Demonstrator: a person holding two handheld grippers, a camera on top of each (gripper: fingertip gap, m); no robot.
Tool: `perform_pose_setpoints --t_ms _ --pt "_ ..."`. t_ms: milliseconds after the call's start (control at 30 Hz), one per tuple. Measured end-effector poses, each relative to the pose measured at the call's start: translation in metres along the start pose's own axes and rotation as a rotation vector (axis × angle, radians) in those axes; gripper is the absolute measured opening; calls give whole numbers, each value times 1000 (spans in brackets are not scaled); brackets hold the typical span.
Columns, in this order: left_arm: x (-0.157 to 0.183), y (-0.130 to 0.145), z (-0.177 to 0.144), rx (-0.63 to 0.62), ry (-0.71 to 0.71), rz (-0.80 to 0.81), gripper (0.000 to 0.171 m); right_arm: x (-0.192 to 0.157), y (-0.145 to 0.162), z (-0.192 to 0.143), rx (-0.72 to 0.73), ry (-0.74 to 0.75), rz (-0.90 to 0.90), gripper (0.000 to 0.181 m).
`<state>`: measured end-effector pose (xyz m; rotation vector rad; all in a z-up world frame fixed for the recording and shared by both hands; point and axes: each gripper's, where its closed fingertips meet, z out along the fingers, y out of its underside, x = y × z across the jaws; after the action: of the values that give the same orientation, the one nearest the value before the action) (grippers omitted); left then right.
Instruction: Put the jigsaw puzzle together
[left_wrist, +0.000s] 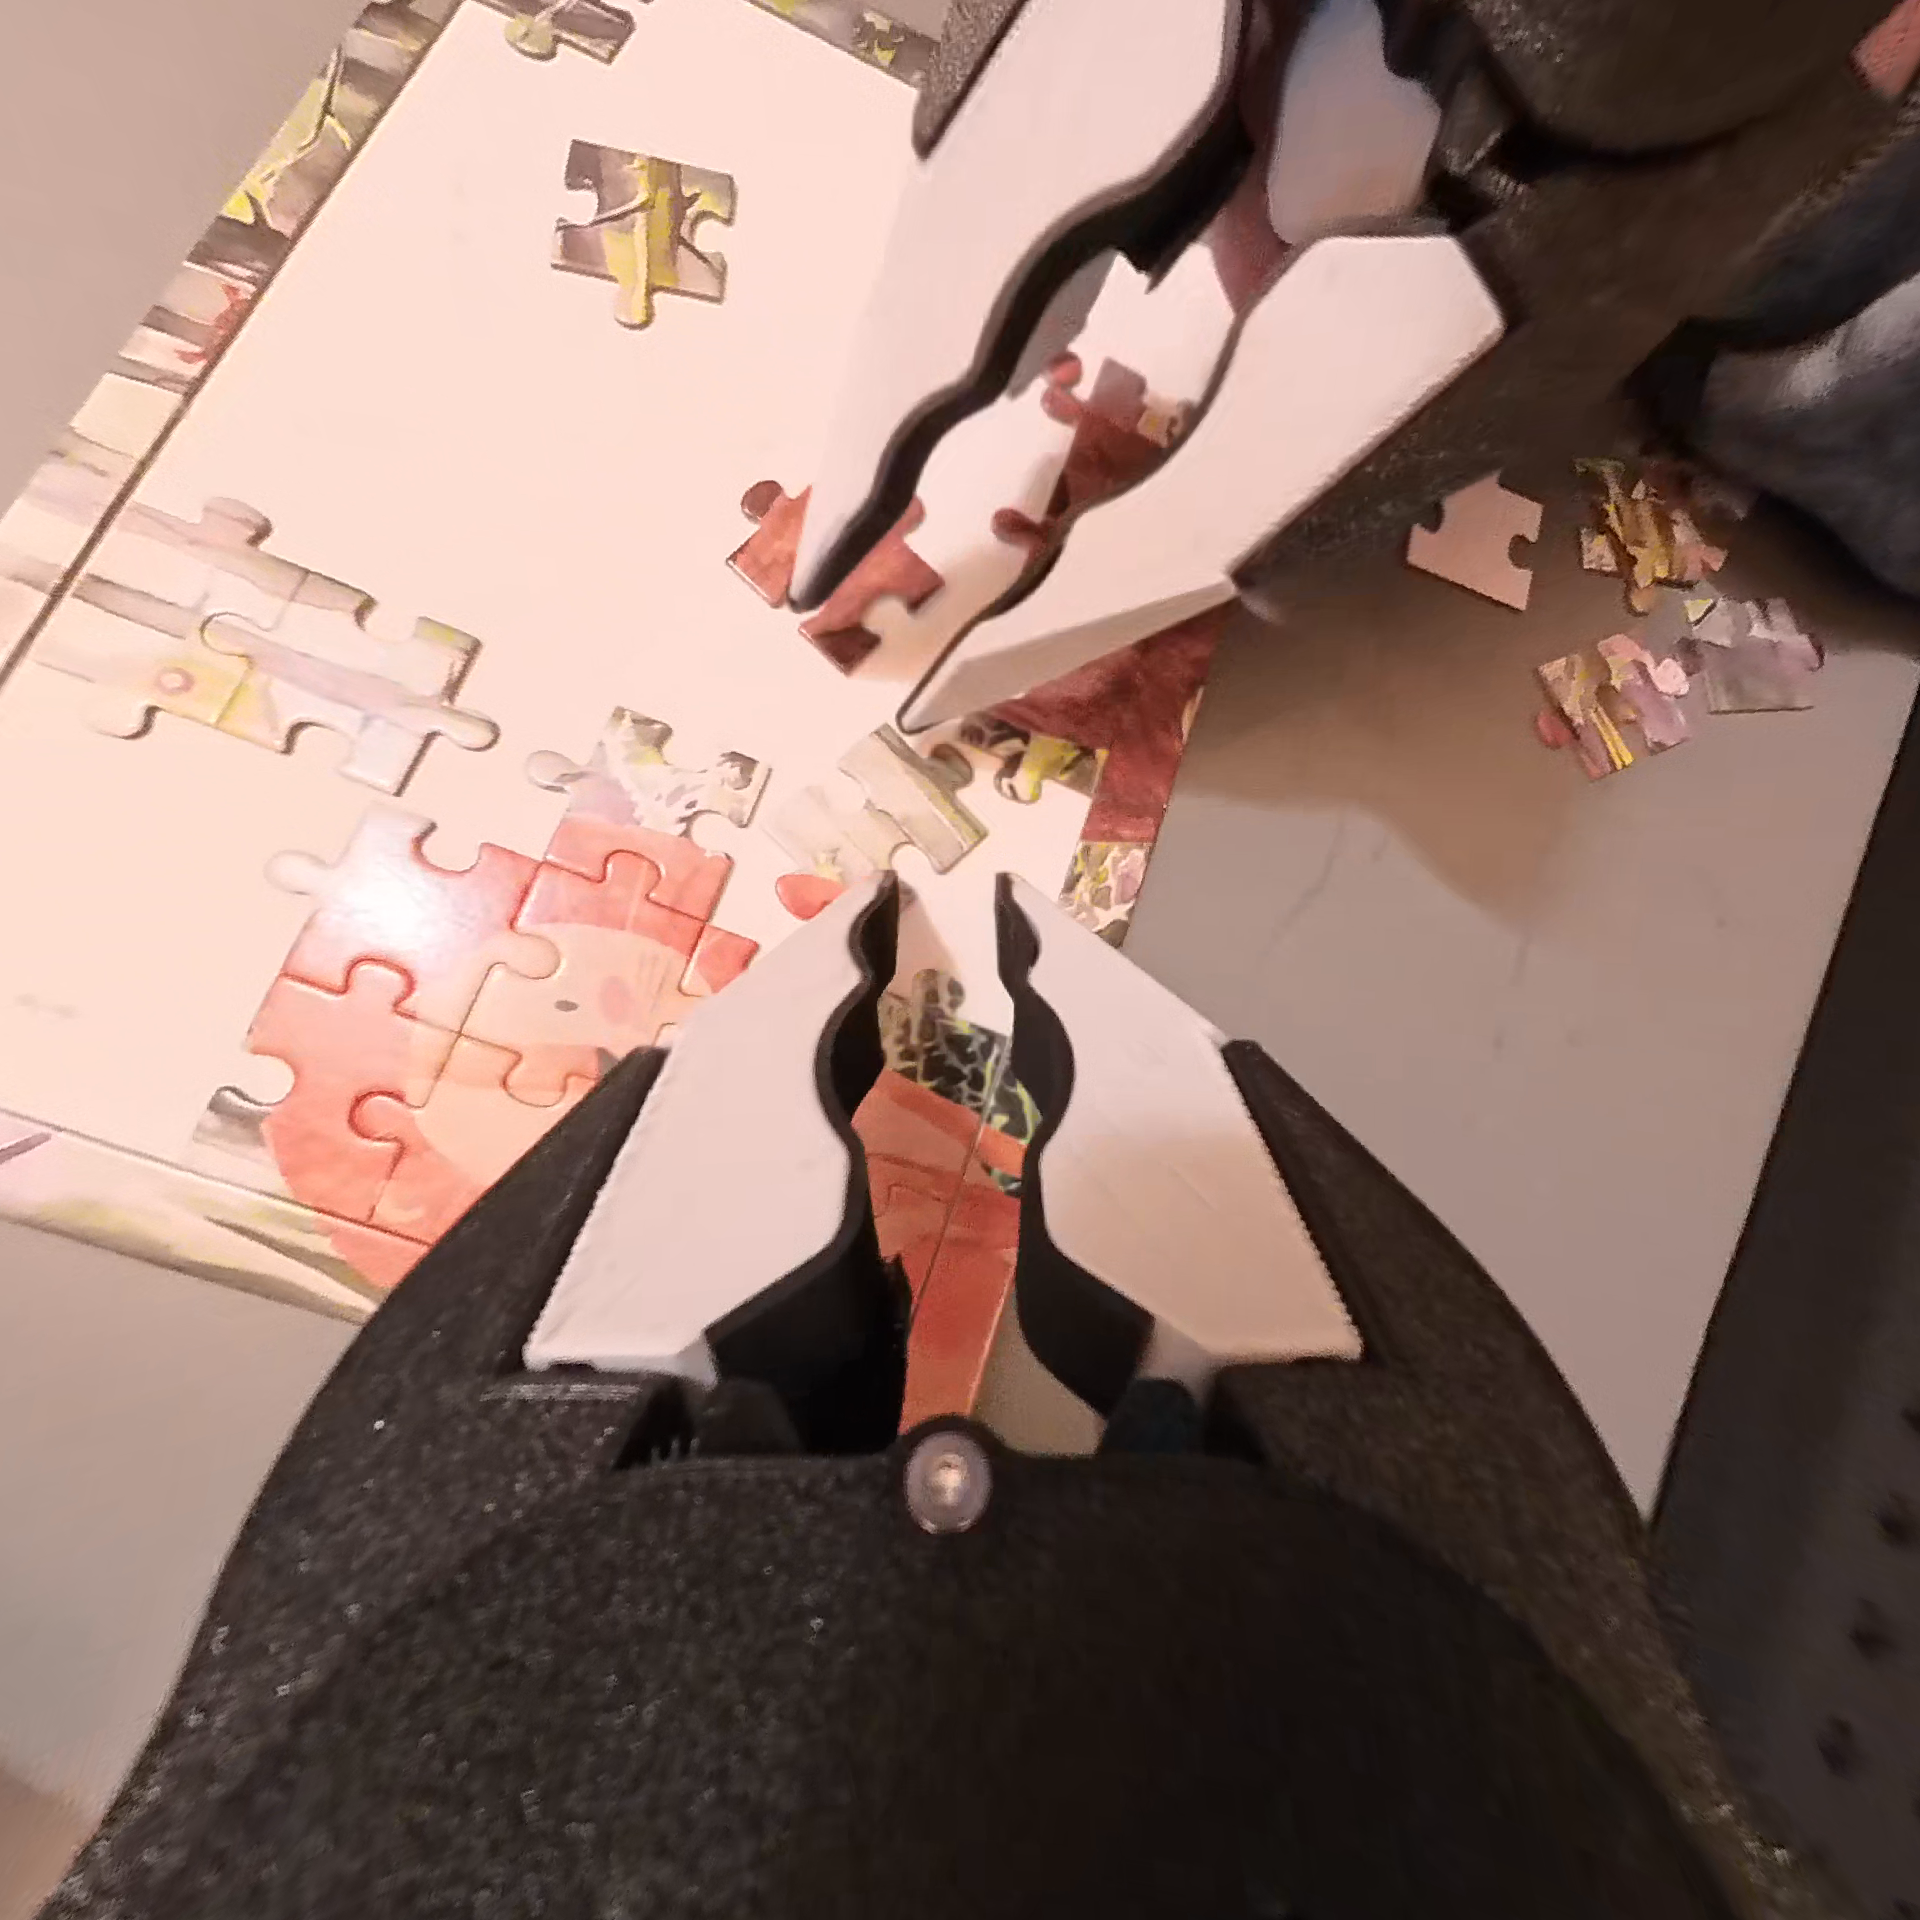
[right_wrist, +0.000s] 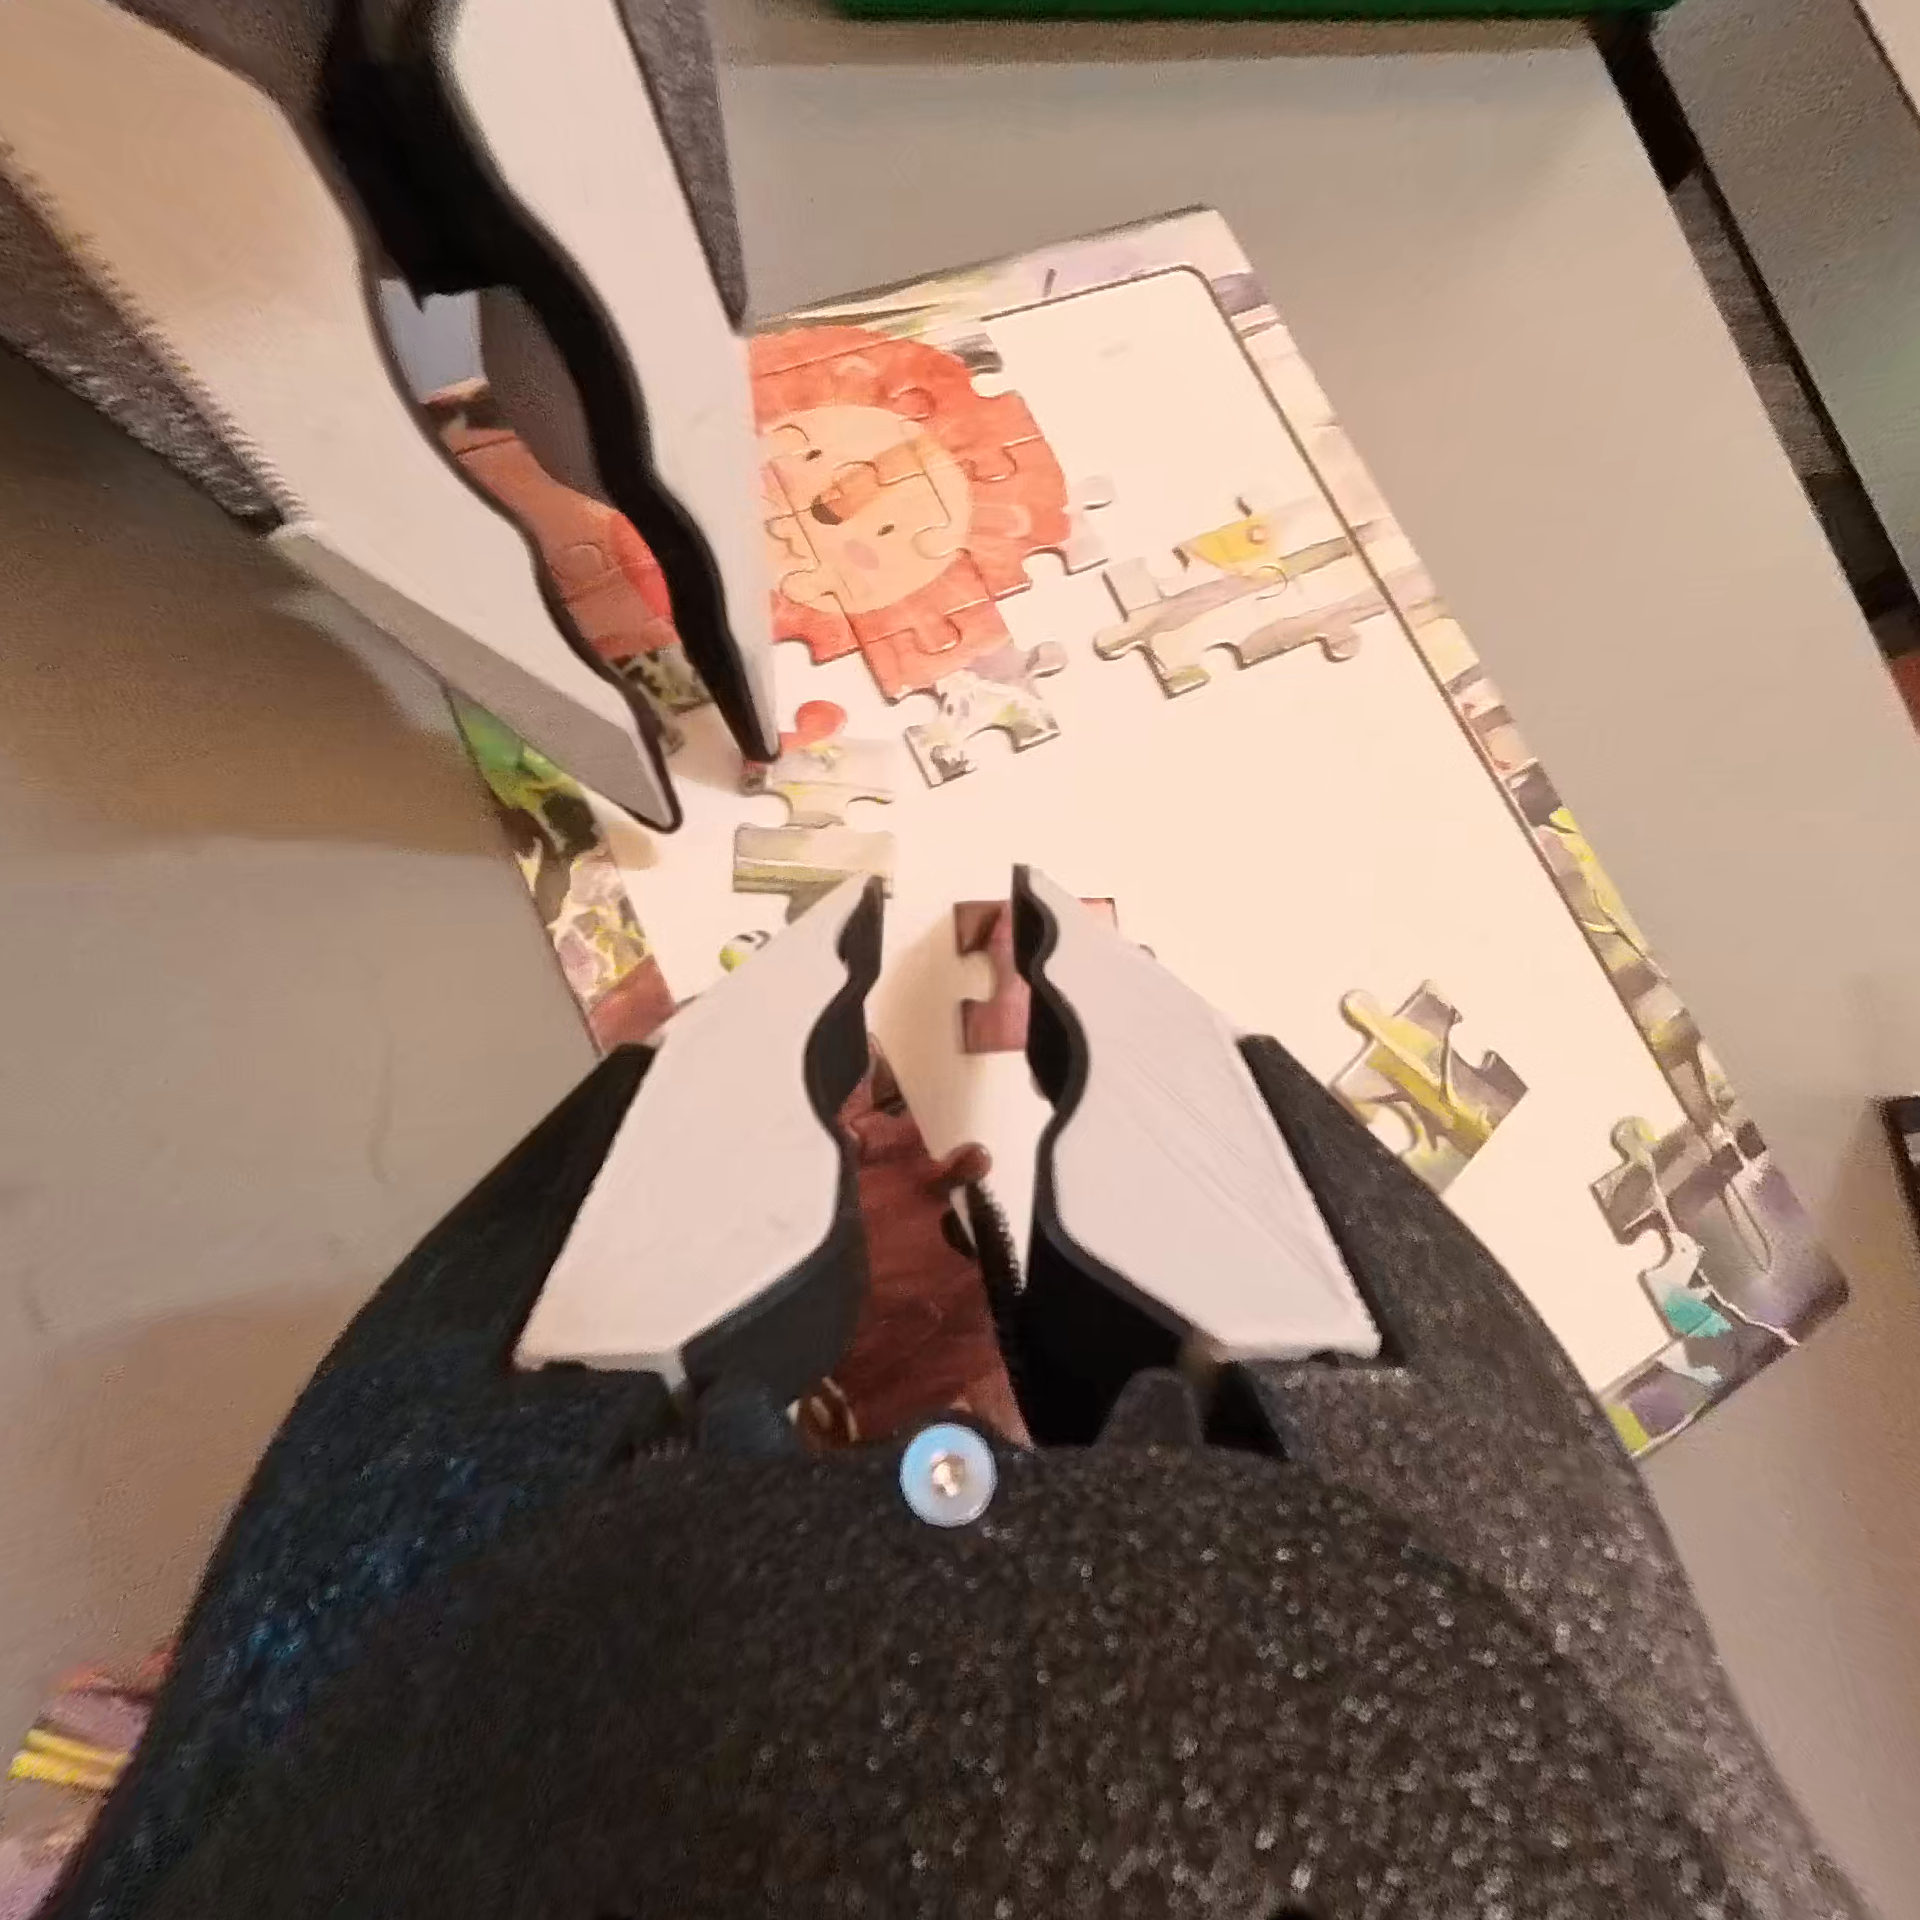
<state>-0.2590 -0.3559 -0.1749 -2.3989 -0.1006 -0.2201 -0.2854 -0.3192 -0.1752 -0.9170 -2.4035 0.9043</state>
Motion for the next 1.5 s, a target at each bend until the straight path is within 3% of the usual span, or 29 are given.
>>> perform_pose_setpoints --t_ms 167,300,833,1067,1200,1333,1500 --pt "-16 2 -5 1 -87 -18 20 -25 1 0 -13 -196 113 34" --pt "-16 6 0 1 -92 -26 19 -25 1 6 -37 -136 56 34" --pt "-25 4 -12 48 -119 -97 27 -24 -3 0 -27 -148 55 30" --pt "-40 5 -31 111 -194 -164 27 5 -23 -11 1 -102 7 30" --pt "-54 11 -39 134 -268 -216 27 28 -39 3 -50 -116 -104 30" --pt "-68 9 -45 171 -346 -243 18 34 -37 28 -122 -233 -155 30" --pt "-81 -5 -46 171 -428 -149 1 35 -27 40 -178 -284 -221 30"
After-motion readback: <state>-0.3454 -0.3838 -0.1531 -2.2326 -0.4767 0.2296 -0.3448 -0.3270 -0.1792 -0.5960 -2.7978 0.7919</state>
